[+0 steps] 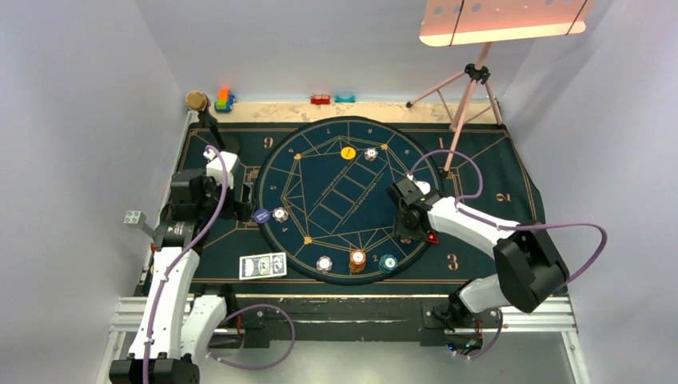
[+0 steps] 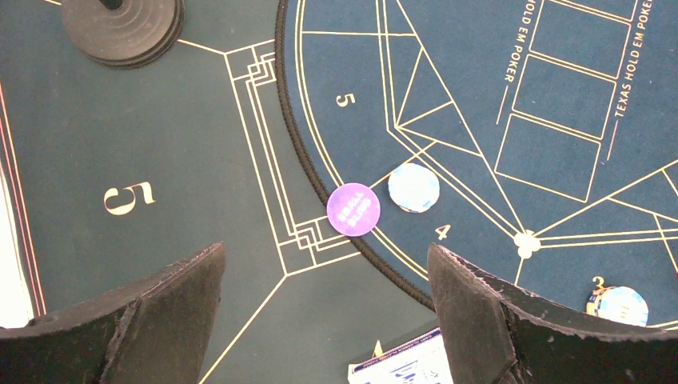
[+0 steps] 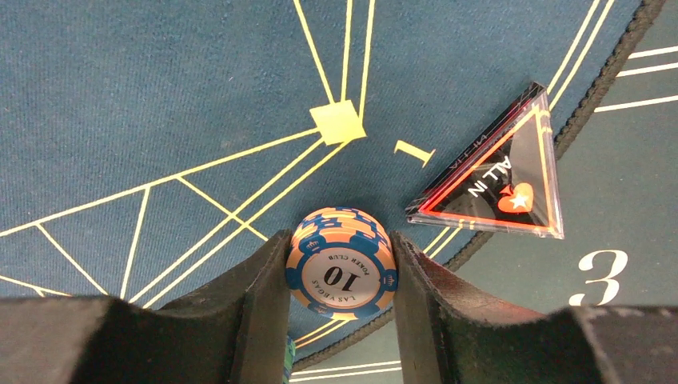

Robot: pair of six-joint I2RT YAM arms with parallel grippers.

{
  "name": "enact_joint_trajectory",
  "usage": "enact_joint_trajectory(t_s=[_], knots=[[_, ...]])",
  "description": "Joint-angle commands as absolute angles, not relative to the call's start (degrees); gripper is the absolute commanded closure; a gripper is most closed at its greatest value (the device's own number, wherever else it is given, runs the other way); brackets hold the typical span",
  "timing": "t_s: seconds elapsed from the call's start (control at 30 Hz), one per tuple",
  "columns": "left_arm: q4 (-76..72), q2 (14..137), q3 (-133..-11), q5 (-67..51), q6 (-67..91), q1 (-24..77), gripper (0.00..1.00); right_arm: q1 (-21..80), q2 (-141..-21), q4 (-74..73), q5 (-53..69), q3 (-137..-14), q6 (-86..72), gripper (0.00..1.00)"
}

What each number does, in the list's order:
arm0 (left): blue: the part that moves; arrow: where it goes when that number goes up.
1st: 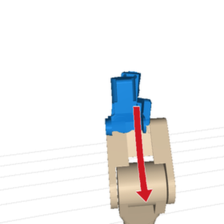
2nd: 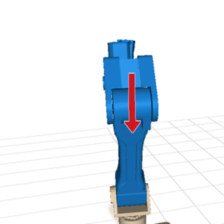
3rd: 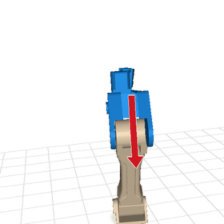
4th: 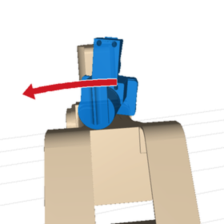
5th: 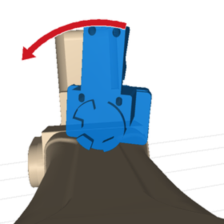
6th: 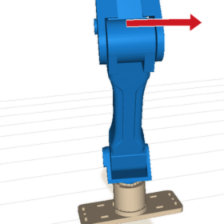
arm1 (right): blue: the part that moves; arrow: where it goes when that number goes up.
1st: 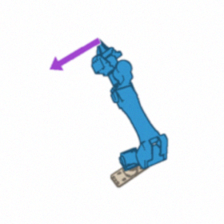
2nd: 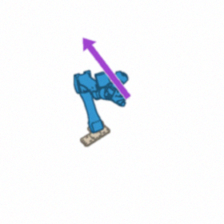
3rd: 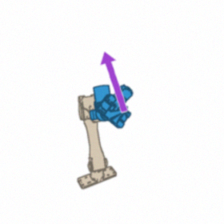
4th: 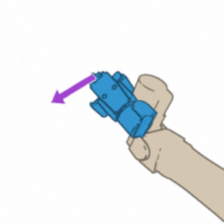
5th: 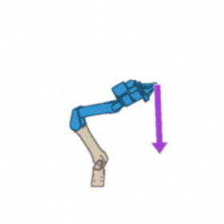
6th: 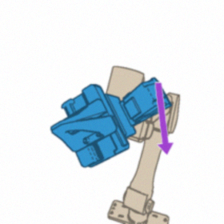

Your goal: Distribute texas hold em gaming equipment

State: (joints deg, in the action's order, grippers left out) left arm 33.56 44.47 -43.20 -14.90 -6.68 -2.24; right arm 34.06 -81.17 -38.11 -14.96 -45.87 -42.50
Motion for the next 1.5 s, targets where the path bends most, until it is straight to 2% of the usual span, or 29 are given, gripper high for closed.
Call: enact_joint_trajectory(t_s=[0.0,0.27,0.4,0.67,0.83,1.17,1.47], knots=[[32.12,44.24,-42.88,-16.08,-7.60,-2.65,0.00,33.99,-81.64,-35.67,-14.07,-45.16,-43.77,0.75],[32.15,44.37,-42.89,-15.95,-7.49,-2.69,0.00,34.10,-81.91,-36.52,-14.34,-45.39,-43.16,0.37],[32.16,44.34,-42.89,-16.08,-7.56,-2.64,0.00,34.50,-80.69,-38.69,-15.10,-46.89,-42.36,0.24],[32.16,44.21,-42.89,-16.04,-7.59,-2.64,0.00,41.43,-75.46,-44.58,-19.38,-57.53,-40.23,0.21],[32.14,44.03,-42.80,-16.00,-7.56,-2.64,0.00,49.66,-73.83,-40.59,-16.53,-61.62,-34.54,0.12],[32.08,44.17,-42.81,-16.00,-7.52,-2.65,0.00,62.62,-81.39,-39.46,-12.87,-60.94,-34.68,0.06],[32.17,44.00,-42.80,-15.95,-7.48,-2.61,0.00,65.30,-83.82,-38.29,-13.33,-58.45,-35.65,0.06]])
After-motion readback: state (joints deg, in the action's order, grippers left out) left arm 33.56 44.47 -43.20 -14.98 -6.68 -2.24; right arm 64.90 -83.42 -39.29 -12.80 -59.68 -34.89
